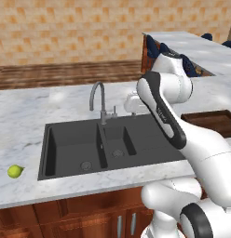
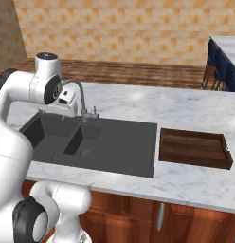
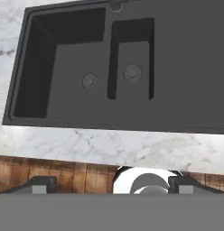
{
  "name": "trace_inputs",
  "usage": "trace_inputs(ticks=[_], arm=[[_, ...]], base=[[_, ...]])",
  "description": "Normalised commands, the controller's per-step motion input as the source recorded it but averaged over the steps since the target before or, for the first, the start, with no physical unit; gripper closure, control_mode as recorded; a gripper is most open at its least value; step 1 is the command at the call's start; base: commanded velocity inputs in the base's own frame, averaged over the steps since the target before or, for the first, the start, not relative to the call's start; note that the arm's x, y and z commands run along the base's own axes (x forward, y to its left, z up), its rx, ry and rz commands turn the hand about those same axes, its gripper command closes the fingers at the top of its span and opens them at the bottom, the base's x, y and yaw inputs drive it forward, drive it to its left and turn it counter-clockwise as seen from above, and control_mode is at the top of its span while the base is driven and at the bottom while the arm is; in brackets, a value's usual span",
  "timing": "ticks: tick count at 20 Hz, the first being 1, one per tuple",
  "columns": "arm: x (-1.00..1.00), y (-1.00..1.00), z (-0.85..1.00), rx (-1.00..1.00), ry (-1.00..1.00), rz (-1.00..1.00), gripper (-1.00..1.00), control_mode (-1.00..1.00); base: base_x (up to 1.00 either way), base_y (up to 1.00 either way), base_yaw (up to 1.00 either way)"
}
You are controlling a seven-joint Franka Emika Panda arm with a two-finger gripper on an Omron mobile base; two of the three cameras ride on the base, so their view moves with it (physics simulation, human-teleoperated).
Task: Pick up all produce items and place them in the sink. Turn on the sink faucet to wash them. Then turn the sink off and put them in the tray.
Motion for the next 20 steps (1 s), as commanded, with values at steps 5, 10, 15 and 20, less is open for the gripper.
trace_inputs(ticks=[5, 10, 15, 20], arm=[[-0.34, 1.0, 0.0, 0.13, 0.23, 0.0, -1.0, -1.0], [-0.31, 1.0, 0.0, 0.05, 0.32, -0.03, -1.0, -1.0], [-0.12, 1.0, -0.29, -0.02, 0.29, -0.09, -1.0, -1.0], [-0.04, 1.0, -0.28, -0.09, 0.29, -0.11, -1.0, -1.0]], base=[[0.0, 0.0, 0.0], [0.0, 0.0, 0.0], [0.0, 0.0, 0.0], [0.0, 0.0, 0.0]])
